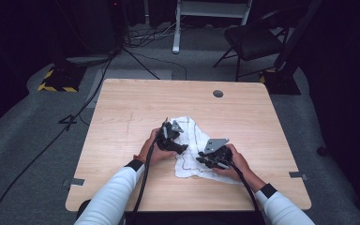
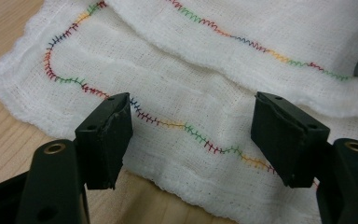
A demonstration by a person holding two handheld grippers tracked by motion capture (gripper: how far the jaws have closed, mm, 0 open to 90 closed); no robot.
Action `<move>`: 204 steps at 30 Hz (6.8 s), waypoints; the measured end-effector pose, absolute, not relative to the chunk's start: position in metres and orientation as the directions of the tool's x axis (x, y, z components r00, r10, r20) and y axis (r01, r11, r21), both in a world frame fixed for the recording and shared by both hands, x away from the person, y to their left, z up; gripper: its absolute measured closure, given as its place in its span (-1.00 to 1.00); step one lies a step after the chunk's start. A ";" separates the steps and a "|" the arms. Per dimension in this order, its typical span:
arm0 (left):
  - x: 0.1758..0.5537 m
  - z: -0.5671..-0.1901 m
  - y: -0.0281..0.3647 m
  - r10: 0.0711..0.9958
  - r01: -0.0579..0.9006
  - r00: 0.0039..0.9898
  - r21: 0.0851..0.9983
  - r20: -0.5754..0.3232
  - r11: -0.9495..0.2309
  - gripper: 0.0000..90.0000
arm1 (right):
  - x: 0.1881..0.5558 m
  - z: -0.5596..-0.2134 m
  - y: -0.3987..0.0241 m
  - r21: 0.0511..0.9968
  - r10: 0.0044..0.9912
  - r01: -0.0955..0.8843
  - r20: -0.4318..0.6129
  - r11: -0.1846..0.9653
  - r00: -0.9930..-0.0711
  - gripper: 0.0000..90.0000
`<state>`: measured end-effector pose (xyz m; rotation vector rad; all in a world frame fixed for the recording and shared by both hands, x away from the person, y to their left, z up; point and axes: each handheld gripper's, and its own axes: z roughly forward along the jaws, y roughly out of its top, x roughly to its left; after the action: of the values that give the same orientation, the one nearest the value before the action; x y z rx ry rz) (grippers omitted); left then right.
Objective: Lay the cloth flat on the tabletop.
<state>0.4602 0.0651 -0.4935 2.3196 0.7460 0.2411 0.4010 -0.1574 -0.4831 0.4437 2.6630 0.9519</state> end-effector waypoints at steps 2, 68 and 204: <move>0.461 -0.494 0.067 0.572 0.446 0.819 0.661 -0.031 -0.603 -0.34 | 0.401 -0.480 -0.162 0.653 0.395 0.202 -0.162 0.730 -0.904 0.82; 0.501 -0.434 0.099 0.618 0.360 0.783 0.757 0.072 -0.546 0.83 | 0.467 -0.413 -0.283 0.849 0.787 0.300 -0.195 0.434 -0.585 0.94; 0.514 -0.477 0.123 0.741 0.544 0.671 0.702 -0.034 -0.460 -0.54 | 0.383 -0.493 -0.067 0.696 0.264 0.121 -0.101 0.708 -0.959 0.27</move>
<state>0.5139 0.1228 -0.4768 2.1798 0.9855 0.3604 0.3832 -0.0669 -0.4931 0.3102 2.7219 1.0882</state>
